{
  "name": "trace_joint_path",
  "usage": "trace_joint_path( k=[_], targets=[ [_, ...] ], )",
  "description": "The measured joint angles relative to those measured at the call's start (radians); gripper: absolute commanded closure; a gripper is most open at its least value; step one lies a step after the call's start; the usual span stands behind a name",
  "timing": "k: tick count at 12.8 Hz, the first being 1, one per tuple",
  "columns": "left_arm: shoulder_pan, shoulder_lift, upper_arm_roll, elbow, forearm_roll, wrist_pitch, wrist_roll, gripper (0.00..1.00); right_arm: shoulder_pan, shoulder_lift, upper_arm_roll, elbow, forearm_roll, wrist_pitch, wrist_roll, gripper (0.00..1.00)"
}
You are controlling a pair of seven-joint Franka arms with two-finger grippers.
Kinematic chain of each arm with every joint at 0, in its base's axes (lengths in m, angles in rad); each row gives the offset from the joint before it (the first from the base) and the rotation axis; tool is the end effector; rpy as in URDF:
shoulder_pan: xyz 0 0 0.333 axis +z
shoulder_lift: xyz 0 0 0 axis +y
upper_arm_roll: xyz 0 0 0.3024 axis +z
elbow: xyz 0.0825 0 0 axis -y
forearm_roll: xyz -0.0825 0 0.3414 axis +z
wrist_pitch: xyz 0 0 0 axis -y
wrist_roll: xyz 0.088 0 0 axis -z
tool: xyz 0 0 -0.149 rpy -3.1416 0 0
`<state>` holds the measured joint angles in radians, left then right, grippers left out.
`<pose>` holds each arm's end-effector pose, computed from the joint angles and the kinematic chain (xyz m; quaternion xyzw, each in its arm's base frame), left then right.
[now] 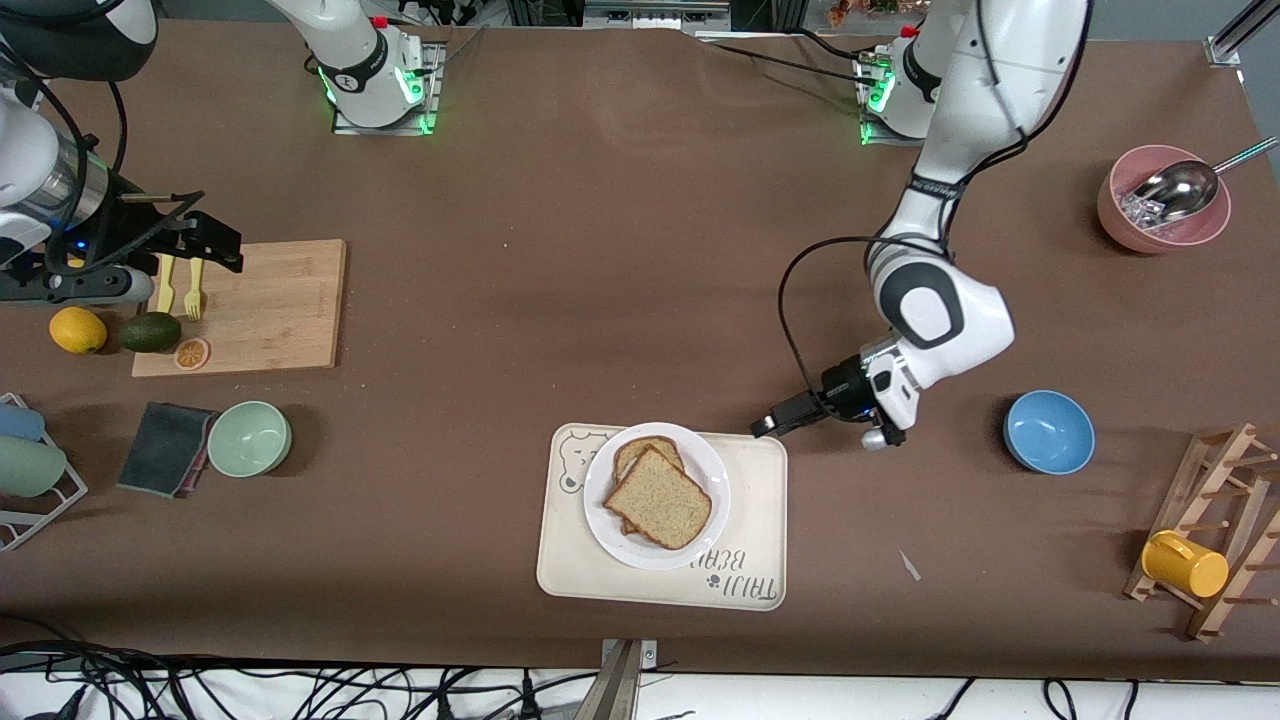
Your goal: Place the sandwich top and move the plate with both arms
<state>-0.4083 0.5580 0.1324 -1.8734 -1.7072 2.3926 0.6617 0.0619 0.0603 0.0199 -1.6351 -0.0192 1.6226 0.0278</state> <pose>0.5941 -0.2109 0.2161 0.8569 0.1871 0.0954 0.4707 0.5250 0.0400 0.5143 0.9989 0.0278 -0.0358 0.0109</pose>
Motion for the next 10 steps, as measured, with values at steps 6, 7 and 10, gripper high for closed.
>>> trace_joint_path(
  k=[6,7,10],
  targets=[
    [0.189,-0.325,-0.079,-0.266,0.176,-0.001,0.001,0.0,0.0,0.0,0.0,0.0,0.0,0.0,0.0,0.0],
    [0.202,-0.36,-0.08,-0.281,0.266,-0.001,-0.001,0.0,0.0,0.0,0.0,0.0,0.0,0.0,0.0,0.0],
    [0.247,-0.452,-0.08,-0.291,0.588,-0.002,-0.011,0.0,0.0,0.0,0.0,0.0,0.0,0.0,0.0,0.0]
  ],
)
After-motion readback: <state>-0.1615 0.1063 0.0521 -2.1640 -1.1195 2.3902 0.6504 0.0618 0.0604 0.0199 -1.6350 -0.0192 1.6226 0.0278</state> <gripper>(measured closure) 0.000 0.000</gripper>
